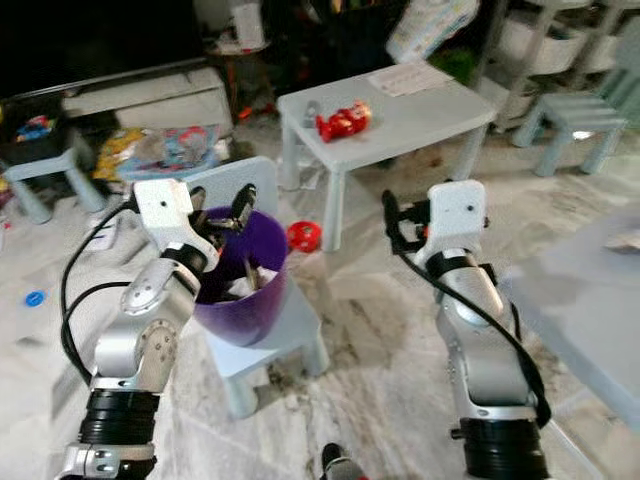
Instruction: Picking trash to rubbish bin
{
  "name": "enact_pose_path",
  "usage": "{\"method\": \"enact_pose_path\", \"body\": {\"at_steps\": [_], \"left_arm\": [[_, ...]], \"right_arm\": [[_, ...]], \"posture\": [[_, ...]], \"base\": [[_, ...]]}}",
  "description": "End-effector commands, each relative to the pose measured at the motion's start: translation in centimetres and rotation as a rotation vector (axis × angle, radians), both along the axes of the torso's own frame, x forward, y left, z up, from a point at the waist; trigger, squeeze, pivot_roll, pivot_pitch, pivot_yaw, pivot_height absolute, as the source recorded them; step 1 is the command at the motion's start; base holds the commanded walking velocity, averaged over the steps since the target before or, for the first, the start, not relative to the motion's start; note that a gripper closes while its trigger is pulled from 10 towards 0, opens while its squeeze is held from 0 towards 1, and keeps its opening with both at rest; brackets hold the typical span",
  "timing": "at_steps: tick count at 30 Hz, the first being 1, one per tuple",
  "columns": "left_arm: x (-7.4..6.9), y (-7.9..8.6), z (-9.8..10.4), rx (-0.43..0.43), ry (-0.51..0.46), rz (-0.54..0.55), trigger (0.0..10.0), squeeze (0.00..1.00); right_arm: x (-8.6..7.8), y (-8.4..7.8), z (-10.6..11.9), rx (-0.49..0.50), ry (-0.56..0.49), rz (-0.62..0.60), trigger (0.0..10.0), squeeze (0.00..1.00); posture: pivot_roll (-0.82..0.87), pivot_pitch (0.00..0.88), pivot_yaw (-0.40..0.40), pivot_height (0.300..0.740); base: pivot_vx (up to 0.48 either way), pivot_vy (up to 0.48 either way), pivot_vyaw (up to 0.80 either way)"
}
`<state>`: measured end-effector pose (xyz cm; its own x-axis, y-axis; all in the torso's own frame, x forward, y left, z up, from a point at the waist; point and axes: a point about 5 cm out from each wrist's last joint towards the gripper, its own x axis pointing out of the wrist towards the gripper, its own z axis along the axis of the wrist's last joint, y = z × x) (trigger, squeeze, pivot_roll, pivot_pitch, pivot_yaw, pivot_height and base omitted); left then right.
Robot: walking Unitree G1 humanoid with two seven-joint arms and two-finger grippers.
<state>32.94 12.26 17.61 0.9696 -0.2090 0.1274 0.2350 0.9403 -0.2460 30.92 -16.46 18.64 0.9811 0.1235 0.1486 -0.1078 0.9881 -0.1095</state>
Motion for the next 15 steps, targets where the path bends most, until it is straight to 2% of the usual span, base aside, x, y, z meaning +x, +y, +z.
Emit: {"method": "enact_pose_path", "body": {"at_steps": [1,15], "left_arm": [[0.04,0.33,0.03,0.004,0.002,0.013,10.0,0.0],[0.12,0.43,0.03,-0.002,0.007,0.019,10.0,0.0]], "right_arm": [[-0.05,0.13,0.36,0.0,-0.012,0.002,10.0,0.0],[-0.03,0.12,0.43,-0.001,-0.012,0.003,10.0,0.0]], "posture": [[-0.06,0.077,0.025,0.74],[-0.06,0.078,0.023,0.74]], "base": [[0.0,0.0,-0.8],[0.0,0.0,-0.8]]}}
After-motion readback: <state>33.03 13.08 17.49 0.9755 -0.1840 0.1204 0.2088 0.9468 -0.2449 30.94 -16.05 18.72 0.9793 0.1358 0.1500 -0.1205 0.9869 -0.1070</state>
